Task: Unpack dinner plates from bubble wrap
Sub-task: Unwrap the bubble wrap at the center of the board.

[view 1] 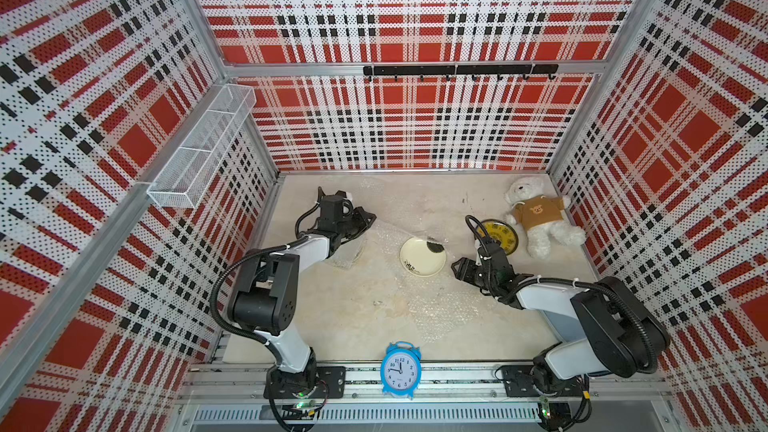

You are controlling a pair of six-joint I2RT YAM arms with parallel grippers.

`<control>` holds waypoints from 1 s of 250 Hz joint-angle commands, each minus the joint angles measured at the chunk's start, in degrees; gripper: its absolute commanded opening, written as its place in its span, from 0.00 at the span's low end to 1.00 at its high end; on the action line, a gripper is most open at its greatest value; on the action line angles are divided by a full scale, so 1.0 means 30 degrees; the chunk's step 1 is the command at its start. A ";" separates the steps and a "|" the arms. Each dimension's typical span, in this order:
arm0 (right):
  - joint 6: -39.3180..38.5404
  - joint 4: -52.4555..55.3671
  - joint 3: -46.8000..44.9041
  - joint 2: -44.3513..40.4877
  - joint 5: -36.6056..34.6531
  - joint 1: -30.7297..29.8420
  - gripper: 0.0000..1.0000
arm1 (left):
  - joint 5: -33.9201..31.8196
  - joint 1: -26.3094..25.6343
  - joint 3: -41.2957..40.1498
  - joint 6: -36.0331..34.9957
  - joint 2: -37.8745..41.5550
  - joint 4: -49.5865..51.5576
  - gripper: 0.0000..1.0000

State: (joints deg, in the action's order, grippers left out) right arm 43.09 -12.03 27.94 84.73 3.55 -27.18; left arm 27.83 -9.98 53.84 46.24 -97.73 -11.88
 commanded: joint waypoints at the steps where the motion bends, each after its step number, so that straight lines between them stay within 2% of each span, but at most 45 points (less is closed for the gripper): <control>1: -0.0008 0.1960 0.0098 0.0554 -0.0115 0.0111 0.65 | 0.0584 -0.0118 0.0736 -0.0941 0.1005 0.0870 0.16; 25: 0.0038 0.1982 0.0218 0.0443 0.0037 0.0123 0.65 | 0.0533 -0.0405 0.1183 -0.2095 0.1764 0.2615 0.36; 47: -0.0034 0.2383 0.0462 0.0209 -0.0017 0.0124 0.65 | -0.0395 -0.0899 0.2307 -0.4245 0.2873 0.5810 0.67; 65: -0.0136 0.2865 0.0733 0.0004 -0.0185 0.0120 0.65 | -0.1343 -0.1596 0.4399 -0.6354 0.3301 0.9949 0.85; 82: -0.0266 0.3277 0.0958 -0.0209 -0.0289 0.0128 0.65 | -0.2423 -0.2341 0.6645 -0.8264 0.3412 1.3505 0.96; 93: -0.0299 0.3308 0.1004 -0.0337 -0.0277 0.0124 0.65 | -0.3273 -0.3777 0.7865 -0.9480 0.3462 1.5122 1.00; 123: -0.0415 0.3684 0.1354 -0.0440 -0.0232 0.0169 0.65 | -0.5763 -0.6868 1.1446 -1.3361 0.2197 1.9612 0.99; 144: -0.0295 0.4114 0.1731 -0.0269 -0.0012 0.0333 0.66 | -0.6042 -0.8116 1.2782 -1.5185 0.0902 2.1333 0.99; 195: 0.1208 0.3974 0.1416 -0.1518 0.1504 0.1470 0.68 | -0.7436 -1.0653 1.4083 -1.6719 -0.1572 2.2551 0.99; 250: 0.2209 0.6845 0.1401 -0.5577 0.1989 0.3389 0.74 | -0.7959 -1.1548 1.4880 -1.6857 -0.3536 2.2665 0.99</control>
State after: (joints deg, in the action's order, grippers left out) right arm 46.98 3.86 32.14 73.93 8.47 -18.83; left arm 6.76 -43.20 95.31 -1.83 -106.76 53.41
